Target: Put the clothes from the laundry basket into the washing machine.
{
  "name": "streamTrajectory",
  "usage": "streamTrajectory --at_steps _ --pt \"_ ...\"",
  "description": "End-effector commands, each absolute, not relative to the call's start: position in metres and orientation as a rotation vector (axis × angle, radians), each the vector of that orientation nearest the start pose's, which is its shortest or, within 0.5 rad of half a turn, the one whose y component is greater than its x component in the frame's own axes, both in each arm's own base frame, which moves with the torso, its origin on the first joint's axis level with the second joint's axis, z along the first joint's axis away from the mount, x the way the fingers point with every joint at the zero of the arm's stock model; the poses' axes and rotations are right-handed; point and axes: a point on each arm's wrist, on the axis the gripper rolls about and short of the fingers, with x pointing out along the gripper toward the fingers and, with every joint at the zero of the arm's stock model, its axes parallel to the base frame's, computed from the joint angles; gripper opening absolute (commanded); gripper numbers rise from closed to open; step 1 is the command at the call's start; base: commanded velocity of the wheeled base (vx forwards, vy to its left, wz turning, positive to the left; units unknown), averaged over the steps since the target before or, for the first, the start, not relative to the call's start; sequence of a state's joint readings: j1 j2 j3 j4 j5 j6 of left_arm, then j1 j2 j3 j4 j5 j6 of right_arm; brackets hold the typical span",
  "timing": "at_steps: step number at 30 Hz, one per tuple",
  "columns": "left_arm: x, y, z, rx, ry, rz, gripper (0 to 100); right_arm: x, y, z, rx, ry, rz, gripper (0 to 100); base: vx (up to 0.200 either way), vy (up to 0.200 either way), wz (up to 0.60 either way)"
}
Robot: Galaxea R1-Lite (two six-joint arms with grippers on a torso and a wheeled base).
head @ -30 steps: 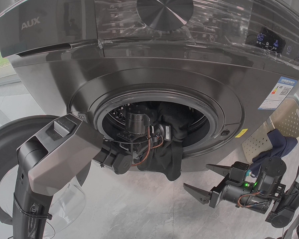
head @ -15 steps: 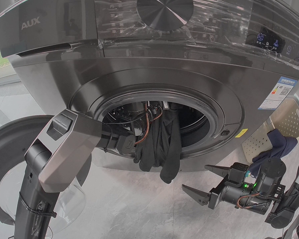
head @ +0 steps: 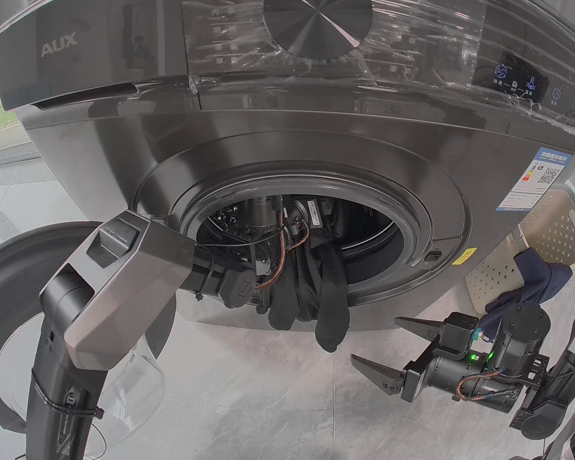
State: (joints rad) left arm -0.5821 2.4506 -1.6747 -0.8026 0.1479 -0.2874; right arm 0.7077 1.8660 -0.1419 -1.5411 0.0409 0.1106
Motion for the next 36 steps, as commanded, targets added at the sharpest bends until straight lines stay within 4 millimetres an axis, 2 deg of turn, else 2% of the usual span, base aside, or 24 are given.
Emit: streamTrajectory --at_steps 1,4,5,9,14,17,24,25,28,32,36 --pt "0.388 -0.267 0.144 -0.258 0.123 -0.489 100 0.179 0.154 0.084 0.045 0.219 0.735 100 0.000 0.000 0.00" --pt "0.380 -0.266 0.142 -0.242 0.153 -0.495 100 0.178 0.155 0.084 0.043 0.219 0.738 100 0.000 0.000 0.00" --pt "0.365 -0.262 0.129 -0.185 0.224 -0.505 100 0.178 0.155 0.084 0.043 0.219 0.740 100 0.000 0.000 0.00" --pt "0.354 -0.256 0.106 -0.107 0.301 -0.521 100 0.178 0.155 0.084 0.043 0.219 0.742 100 0.000 0.000 0.00" --pt "0.359 -0.253 0.087 -0.089 0.344 -0.540 100 0.177 0.155 0.084 0.042 0.221 0.744 100 0.000 0.000 0.00" --pt "0.361 -0.253 0.084 -0.089 0.349 -0.541 100 0.177 0.155 0.084 0.042 0.221 0.741 100 0.000 0.000 0.00" --pt "0.371 -0.260 0.064 -0.083 0.371 -0.546 100 0.179 0.157 0.080 0.039 0.235 0.743 100 0.000 0.000 0.00" --pt "0.375 -0.262 0.061 -0.084 0.368 -0.546 0 0.179 0.157 0.080 0.039 0.235 0.743 100 0.000 0.000 0.00" --pt "0.381 -0.266 0.060 -0.090 0.357 -0.547 0 0.179 0.157 0.081 0.040 0.232 0.743 100 0.000 0.000 0.00" --pt "0.387 -0.272 0.068 -0.105 0.317 -0.547 0 0.180 0.157 0.081 0.040 0.232 0.740 100 0.000 0.000 0.00" --pt "0.397 -0.276 0.096 -0.180 0.227 -0.547 0 0.180 0.156 0.081 0.040 0.232 0.737 100 0.000 0.000 0.00"
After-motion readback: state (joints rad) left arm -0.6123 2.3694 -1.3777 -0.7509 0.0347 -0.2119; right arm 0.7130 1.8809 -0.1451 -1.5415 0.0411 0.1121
